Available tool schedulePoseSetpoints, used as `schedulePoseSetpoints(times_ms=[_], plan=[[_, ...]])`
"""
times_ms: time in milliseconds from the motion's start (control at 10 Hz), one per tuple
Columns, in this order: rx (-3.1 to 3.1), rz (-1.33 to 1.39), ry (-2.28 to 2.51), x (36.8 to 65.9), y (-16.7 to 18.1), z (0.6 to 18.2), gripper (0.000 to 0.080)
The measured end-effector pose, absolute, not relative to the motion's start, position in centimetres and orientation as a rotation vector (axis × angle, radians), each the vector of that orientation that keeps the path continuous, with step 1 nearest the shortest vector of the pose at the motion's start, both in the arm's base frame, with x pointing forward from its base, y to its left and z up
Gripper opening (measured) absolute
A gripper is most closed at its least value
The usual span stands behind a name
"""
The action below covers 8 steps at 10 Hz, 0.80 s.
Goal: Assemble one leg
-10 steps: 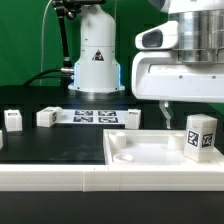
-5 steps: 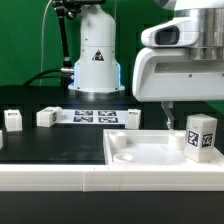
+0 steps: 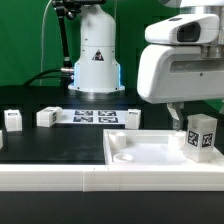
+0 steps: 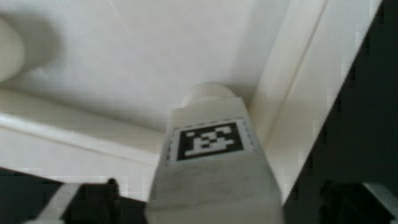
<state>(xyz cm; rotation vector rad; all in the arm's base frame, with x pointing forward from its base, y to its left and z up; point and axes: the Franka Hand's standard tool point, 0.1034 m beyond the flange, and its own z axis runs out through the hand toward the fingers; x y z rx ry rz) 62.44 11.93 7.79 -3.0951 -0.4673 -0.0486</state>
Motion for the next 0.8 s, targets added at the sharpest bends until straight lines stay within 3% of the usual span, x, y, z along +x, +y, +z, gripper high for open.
schedulePoseSetpoints(times_ms=[100,200,300,700,800], plan=[[-3.096,-0.049,-0.464,62.44,11.93,7.79,0.0407],[-3.096,-0.049,-0.464,62.44,11.92,7.79,0.0407],[-3.096,-0.049,-0.464,62.44,11.92,7.8,0.0291],[-3.1,-0.048,-0.434,62.44,11.92,7.79,0.0291],[-3.107,-0.049,-0.211,62.4,11.96,7.74,0.0291]])
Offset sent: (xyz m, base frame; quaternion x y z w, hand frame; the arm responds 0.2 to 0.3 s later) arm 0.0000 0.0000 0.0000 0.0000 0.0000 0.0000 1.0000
